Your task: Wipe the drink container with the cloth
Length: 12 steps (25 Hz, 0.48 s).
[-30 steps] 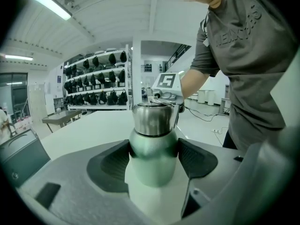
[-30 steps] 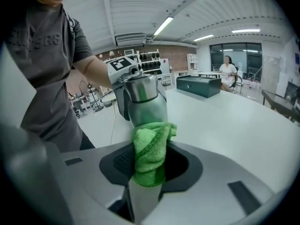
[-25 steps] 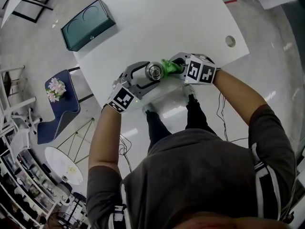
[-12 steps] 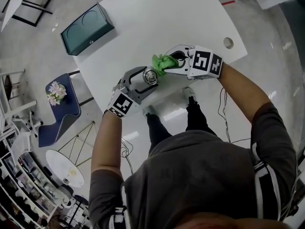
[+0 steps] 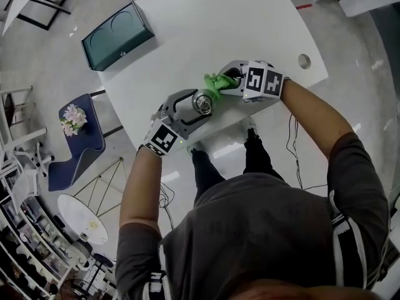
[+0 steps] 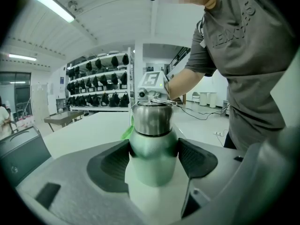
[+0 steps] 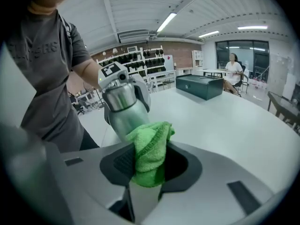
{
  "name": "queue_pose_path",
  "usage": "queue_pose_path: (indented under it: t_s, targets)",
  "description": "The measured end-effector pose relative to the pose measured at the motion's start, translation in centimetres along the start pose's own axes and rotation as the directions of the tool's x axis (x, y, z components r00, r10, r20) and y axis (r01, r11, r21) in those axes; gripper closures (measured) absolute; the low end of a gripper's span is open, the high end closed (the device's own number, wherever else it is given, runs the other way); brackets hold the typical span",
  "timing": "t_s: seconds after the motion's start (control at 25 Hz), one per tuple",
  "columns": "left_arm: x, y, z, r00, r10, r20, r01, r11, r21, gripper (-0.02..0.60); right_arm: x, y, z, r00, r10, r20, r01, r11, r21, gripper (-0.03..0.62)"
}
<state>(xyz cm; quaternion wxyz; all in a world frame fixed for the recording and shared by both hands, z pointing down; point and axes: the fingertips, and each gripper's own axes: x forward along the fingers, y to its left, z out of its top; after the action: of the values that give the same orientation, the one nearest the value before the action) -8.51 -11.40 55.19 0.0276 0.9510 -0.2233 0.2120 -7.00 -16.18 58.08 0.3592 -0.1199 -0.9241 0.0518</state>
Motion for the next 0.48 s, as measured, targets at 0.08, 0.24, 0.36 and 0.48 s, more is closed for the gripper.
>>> queue_pose_path:
  t_s: [0.08, 0.24, 0.36, 0.48]
  targets:
    - [0.0, 0.0, -0.1, 1.0, 0.002, 0.005, -0.002, 1.0, -0.003, 0.262, 0.7, -0.1, -0.9, 0.998, -0.004, -0.055, 0.003, 1.0, -0.029, 0.479]
    - [0.0, 0.0, -0.6, 1.0, 0.003, 0.009, -0.003, 1.0, -0.005, 0.262, 0.1, -0.9, -0.2, 0.999, 0.033, -0.04, -0.034, 0.999, -0.015, 0.477]
    - [-0.1, 0.0, -0.4, 1.0, 0.0, 0.018, 0.0, 1.0, -0.003, 0.262, -1.9, -2.4, 3.2, 0.984, 0.061, 0.167, -0.087, 0.984, 0.156, 0.477]
    - [-0.2, -0.1, -0.4, 1.0, -0.002, 0.029, 0.002, 1.0, -0.007, 0.262, -2.1, -2.1, 5.8, 0.946, 0.136, 0.293, -0.212, 0.947, 0.243, 0.476]
